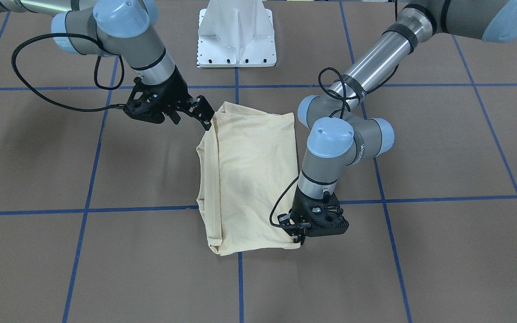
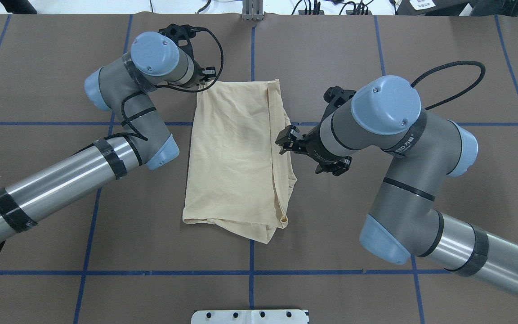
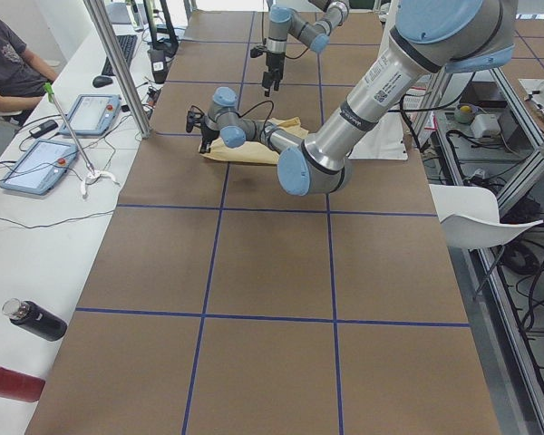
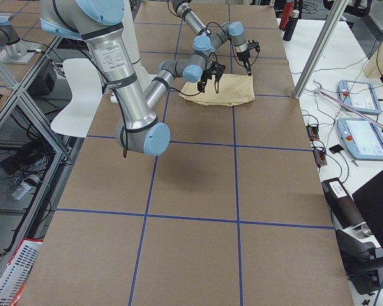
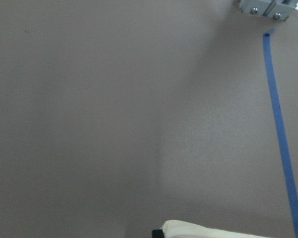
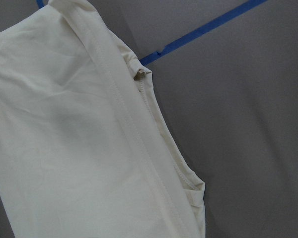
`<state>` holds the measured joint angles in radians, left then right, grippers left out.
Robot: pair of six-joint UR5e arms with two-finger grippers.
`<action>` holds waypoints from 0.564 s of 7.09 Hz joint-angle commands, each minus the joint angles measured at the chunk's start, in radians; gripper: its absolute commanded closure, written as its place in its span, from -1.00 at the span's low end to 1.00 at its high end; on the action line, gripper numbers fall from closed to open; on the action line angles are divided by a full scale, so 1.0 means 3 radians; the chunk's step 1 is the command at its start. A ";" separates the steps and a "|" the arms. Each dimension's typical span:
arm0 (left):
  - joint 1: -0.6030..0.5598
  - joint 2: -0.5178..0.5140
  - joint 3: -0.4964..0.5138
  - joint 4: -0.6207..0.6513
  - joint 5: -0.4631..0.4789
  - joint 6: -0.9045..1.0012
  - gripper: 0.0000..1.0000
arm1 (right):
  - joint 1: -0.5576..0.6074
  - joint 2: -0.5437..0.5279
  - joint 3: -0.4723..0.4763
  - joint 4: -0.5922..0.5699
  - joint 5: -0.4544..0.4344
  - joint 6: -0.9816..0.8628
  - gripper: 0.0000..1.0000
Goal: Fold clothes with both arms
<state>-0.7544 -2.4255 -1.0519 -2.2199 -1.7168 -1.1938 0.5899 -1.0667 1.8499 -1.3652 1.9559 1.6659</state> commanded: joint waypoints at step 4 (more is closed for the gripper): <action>-0.0420 0.0747 -0.1293 0.0026 -0.0812 0.0369 -1.00 | -0.0512 -0.0029 0.0000 -0.0158 -0.0637 -0.0852 -1.00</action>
<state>-0.8693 -2.2467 -1.3538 -2.2166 -1.9289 -1.0859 0.5003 -1.0738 1.8508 -1.3872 1.8467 1.4760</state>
